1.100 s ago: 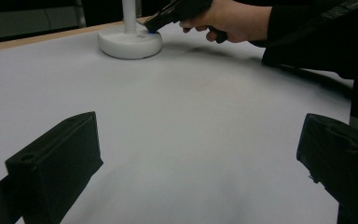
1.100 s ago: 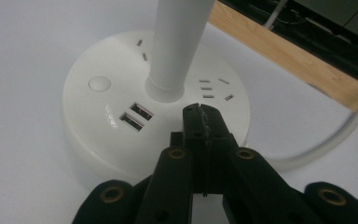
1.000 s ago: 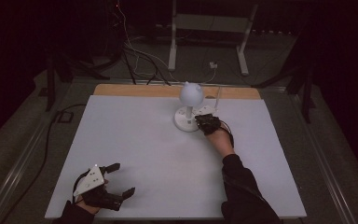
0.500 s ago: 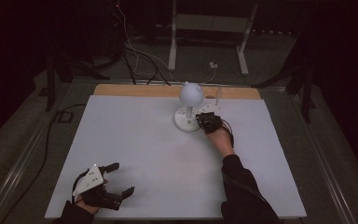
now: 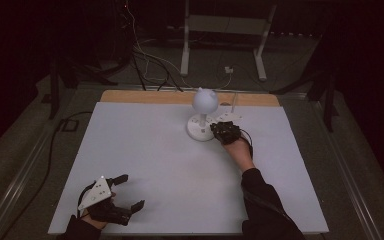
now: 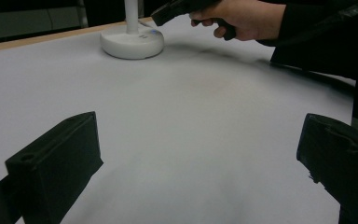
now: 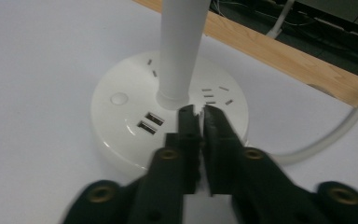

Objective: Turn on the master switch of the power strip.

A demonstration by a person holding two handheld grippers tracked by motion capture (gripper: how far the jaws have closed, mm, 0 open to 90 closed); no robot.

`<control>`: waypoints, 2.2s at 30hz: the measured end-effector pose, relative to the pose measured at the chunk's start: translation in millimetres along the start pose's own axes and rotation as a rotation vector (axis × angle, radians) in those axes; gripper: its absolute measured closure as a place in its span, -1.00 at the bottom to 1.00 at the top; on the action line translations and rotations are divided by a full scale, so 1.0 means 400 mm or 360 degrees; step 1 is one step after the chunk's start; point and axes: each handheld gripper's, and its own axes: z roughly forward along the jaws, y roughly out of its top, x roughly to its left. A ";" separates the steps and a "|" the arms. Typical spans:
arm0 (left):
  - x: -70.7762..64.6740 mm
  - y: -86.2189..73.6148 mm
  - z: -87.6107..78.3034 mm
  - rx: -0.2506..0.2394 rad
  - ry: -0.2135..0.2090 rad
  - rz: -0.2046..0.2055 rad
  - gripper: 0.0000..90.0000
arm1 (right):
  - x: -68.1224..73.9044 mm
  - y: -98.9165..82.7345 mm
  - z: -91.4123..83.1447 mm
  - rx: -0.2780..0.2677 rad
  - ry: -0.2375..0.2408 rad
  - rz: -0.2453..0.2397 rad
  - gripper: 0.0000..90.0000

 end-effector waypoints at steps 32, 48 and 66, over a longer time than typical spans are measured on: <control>0.000 -0.001 0.000 0.0007 0.0005 0.0002 -1.00 | 0.028 -0.004 -0.028 0.0102 0.0284 0.0047 -0.95; -0.001 0.000 -0.001 0.0006 0.0004 0.0005 -1.00 | 0.024 -0.011 -0.067 0.0067 0.0365 0.0037 -1.00; -0.002 0.000 0.001 0.0011 -0.0001 0.0007 -1.00 | 0.003 -0.079 -0.150 0.0095 0.0448 -0.0007 -1.00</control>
